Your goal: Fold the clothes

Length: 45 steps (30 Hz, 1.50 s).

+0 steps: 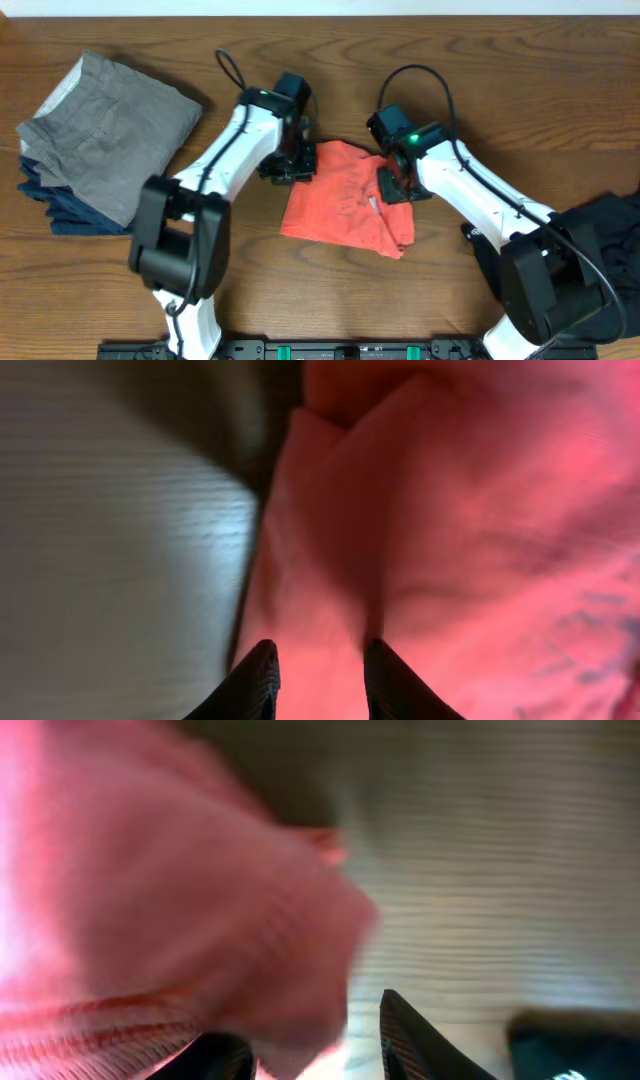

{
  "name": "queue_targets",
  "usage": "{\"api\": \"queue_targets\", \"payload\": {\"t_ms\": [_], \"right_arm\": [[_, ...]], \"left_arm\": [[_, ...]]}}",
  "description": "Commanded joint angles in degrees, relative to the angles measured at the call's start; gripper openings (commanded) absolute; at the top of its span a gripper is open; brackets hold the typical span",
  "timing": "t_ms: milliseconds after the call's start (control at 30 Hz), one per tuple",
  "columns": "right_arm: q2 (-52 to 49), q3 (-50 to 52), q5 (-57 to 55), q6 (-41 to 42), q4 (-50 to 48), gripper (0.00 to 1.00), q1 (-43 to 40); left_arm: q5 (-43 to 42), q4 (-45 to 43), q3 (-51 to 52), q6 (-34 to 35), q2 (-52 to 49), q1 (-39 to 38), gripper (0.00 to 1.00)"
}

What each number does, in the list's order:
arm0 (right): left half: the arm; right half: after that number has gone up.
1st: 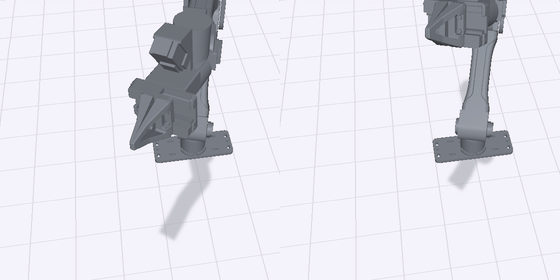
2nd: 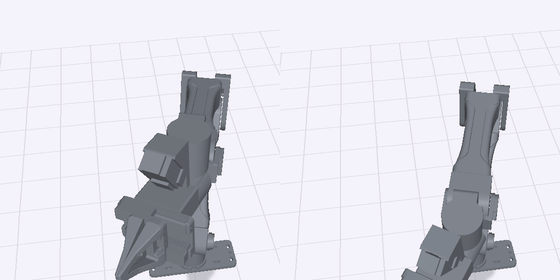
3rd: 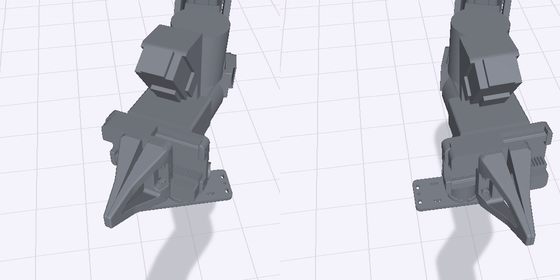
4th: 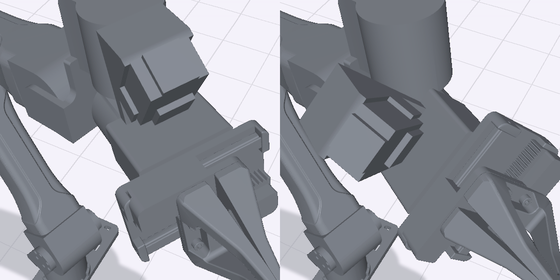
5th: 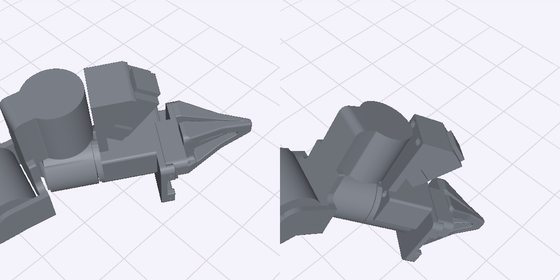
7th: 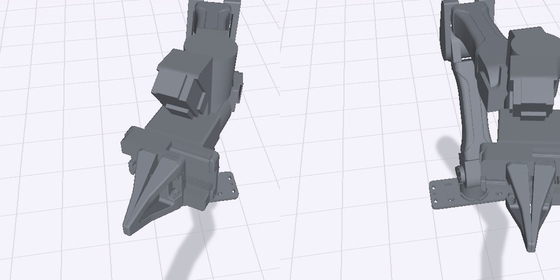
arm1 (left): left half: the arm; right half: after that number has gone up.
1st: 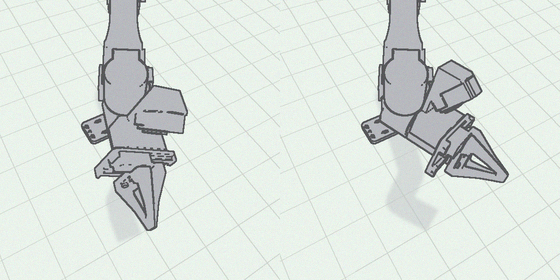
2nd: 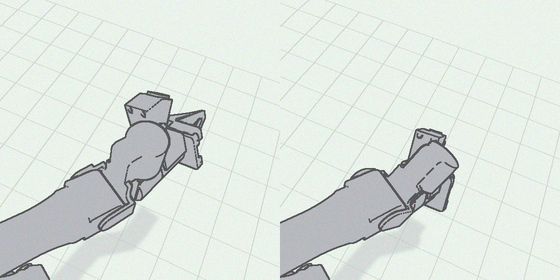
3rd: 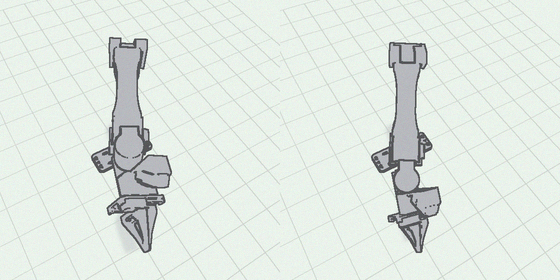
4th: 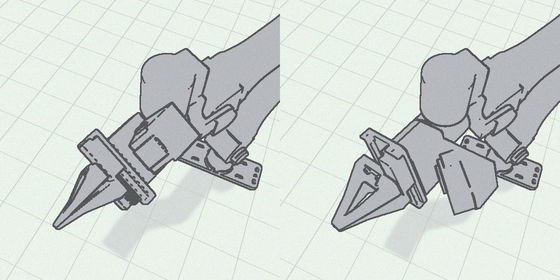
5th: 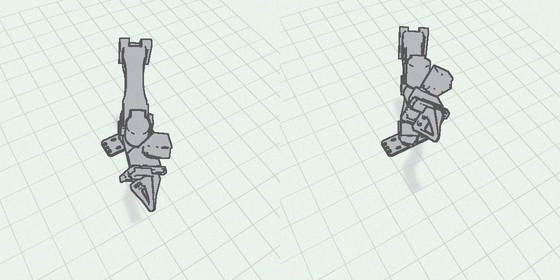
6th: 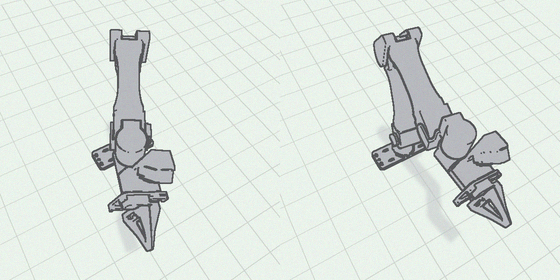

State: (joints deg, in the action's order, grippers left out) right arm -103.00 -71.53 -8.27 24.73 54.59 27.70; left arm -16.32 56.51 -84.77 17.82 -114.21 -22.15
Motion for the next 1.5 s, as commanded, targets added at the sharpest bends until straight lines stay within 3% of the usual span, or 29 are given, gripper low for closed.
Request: {"api": "queue_targets", "payload": {"t_ms": [0, 233, 400, 667, 933, 1167, 1267, 1467], "right_arm": [[0.3, 0.1, -6.2, 8.1, 0.2, 0.35, -2.2], [0.3, 0.1, -8.0, 9.5, 1.5, 0.45, -6.9], [3.5, -0.4, 4.8, 0.8, 1.9, 0.46, -8.5], [10.8, -0.4, 28.6, -13.4, -6.6, 0.53, -7.8], [2.9, 1.1, 25.6, -13.7, -5.9, 0.54, -6.3], [-5.8, 1.5, 7.6, -6.4, -1.3, 0.50, -6.6], [-6.6, 1.5, 2.7, -1.6, 0.5, 0.50, -7.3], [-2.2, 1.5, 3.1, -1.6, 1.0, 0.52, -7.4]], "left_arm": [[0.3, -0.9, 0.3, -0.1, -3.3, -1.2, 0.30], [0.4, -2.4, 0.3, -0.1, -6.3, -2.5, 0.30], [0.6, -1.8, 0.3, -0.1, -6.3, -2.5, 0.30], [0.6, -1.8, 0.3, -0.1, -6.3, -2.5, 0.30], [0.6, -1.7, 0.3, -0.1, -6.3, -2.5, 0.31], [4.2, -1.6, 0.3, -0.1, -6.3, -2.5, 0.30], [5.0, -1.7, 0.3, -0.1, -6.3, -2.5, 0.30], [5.3, -2.5, 0.3, -0.1, -6.2, -2.4, 0.30]]}}
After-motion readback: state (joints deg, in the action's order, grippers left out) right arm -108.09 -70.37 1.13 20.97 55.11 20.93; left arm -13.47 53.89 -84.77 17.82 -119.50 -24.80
